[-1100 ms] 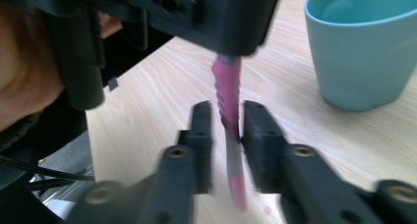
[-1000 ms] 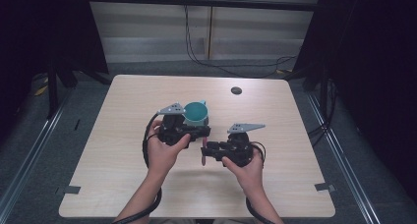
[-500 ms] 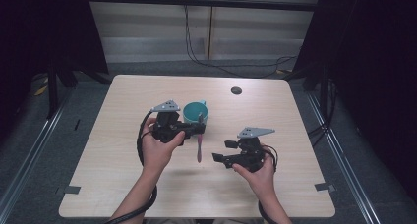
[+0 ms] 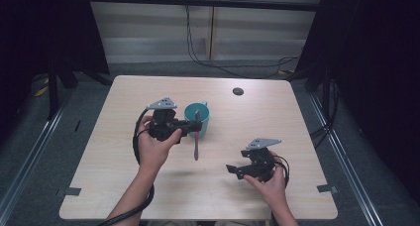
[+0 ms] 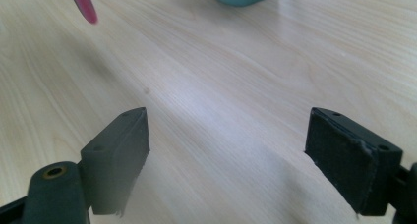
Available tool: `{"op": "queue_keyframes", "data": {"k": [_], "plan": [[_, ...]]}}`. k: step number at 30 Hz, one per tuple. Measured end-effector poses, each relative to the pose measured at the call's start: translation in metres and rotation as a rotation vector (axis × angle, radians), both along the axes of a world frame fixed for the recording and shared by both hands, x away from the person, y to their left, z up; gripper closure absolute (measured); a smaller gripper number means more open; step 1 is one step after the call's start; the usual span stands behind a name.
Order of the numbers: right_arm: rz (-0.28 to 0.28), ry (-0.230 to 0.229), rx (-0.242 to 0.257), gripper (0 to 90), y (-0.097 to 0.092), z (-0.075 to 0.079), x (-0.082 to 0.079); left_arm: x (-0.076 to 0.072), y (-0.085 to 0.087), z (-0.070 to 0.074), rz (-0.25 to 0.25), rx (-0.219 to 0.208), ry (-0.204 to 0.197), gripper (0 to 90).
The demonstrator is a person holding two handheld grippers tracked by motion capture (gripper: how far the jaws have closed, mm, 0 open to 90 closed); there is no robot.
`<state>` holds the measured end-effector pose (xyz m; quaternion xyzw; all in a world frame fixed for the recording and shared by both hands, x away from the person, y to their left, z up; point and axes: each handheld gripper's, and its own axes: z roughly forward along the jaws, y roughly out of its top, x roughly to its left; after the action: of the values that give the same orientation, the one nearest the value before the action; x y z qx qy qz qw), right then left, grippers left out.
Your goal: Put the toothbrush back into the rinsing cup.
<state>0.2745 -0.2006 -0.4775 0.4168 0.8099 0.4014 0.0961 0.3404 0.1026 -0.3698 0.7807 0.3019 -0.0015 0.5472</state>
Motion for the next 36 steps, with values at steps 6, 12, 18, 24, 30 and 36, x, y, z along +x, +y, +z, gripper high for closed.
{"op": "queue_keyframes", "data": {"k": [6,12,18,24,30,36], "plan": [[-0.016,-0.005,-0.021,15.8,-0.008,-0.009,-0.003,0.003,0.003,0.004,0.001,0.009,-0.005,84.1],[-0.041,-0.006,-0.051,15.6,-0.015,-0.020,-0.007,0.007,0.007,0.008,0.014,0.009,-0.004,84.1],[-0.048,-0.015,-0.081,15.4,-0.018,-0.026,-0.011,0.011,0.012,0.011,0.035,0.020,-0.013,84.1],[-0.053,-0.024,-0.109,14.9,-0.018,-0.029,-0.012,0.015,0.016,0.014,0.053,0.015,-0.021,84.0],[-0.047,-0.046,-0.127,13.9,-0.018,-0.031,-0.013,0.019,0.021,0.017,0.077,0.010,-0.023,84.1],[-0.032,-0.070,-0.142,13.0,-0.017,-0.033,-0.015,0.024,0.027,0.019,0.098,0.023,-0.031,84.1]]}}
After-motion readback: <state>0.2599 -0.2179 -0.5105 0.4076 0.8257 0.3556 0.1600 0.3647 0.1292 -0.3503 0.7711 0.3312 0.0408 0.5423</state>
